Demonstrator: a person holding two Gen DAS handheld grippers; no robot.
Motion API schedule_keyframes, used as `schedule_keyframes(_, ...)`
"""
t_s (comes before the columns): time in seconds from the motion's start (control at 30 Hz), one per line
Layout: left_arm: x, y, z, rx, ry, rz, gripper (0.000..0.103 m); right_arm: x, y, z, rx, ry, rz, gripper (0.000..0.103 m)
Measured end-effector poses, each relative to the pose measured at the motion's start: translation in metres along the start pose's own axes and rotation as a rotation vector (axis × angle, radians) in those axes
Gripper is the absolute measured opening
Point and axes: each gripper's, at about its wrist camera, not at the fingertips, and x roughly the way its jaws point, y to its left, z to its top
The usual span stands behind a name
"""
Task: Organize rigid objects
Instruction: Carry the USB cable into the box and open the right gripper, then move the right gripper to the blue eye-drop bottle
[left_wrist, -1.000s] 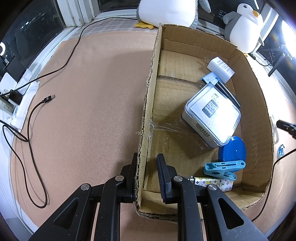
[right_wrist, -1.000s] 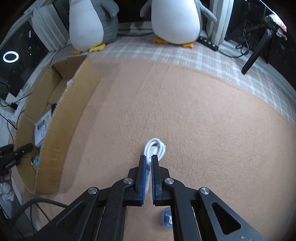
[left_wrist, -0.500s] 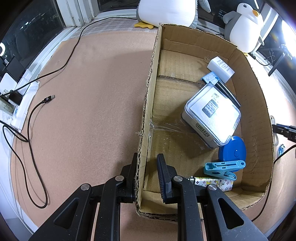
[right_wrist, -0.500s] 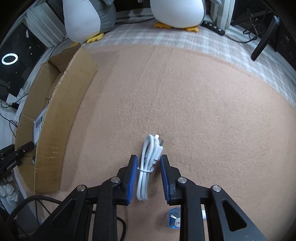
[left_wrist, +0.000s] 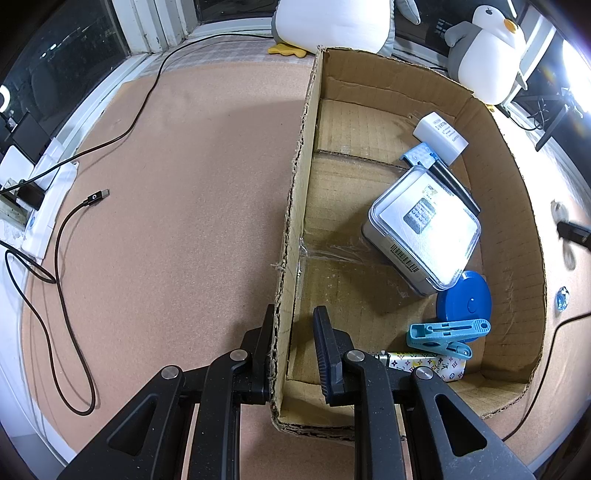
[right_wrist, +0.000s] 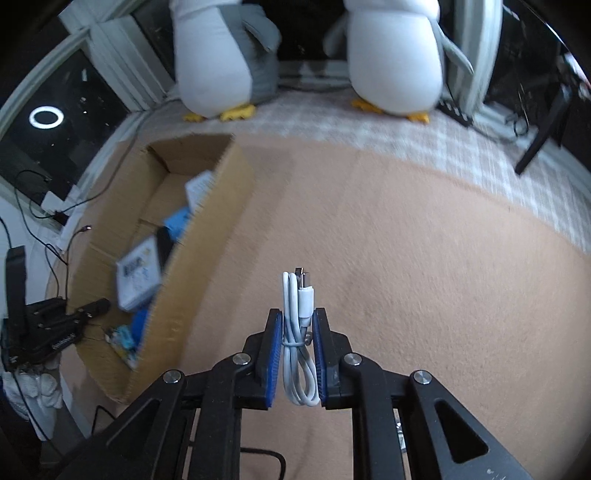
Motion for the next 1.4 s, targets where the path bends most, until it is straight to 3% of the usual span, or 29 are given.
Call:
schedule_keyframes(0.27,0.001,0.0,-0.001,0.002,-0.003,-0.001,0.019,-0.012,0.065,0.039,-0.112,-0.07,0.071,0.015)
schedule_keyframes(0.57,-0.001,0.001,-0.002,0.003,-0.01,0.001,0.019,0.011,0.125,0.065,-0.203,-0.082,0.11,0.015)
schedule_keyframes(0.83,-0.001,0.001,-0.003,0.006,-0.014,0.004,0.019,0.032,0.147,0.075,-0.211,-0.061,0.143,0.015)
schedule_keyframes(1.2,-0.001,0.001,-0.002,0.006,-0.014,0.004,0.02,0.053,0.155,0.078,-0.206,-0.022,0.12,0.016)
schedule_keyframes(1.27,-0.001,0.001,-0.003,0.007,-0.014,0.005,0.019,0.054,0.154,0.078,-0.203,-0.021,0.119,0.019)
schedule_keyframes(1.4,-0.001,0.001,-0.002,0.006,-0.014,0.005,0.02,0.05,0.15,0.078,-0.195,-0.035,0.123,0.038)
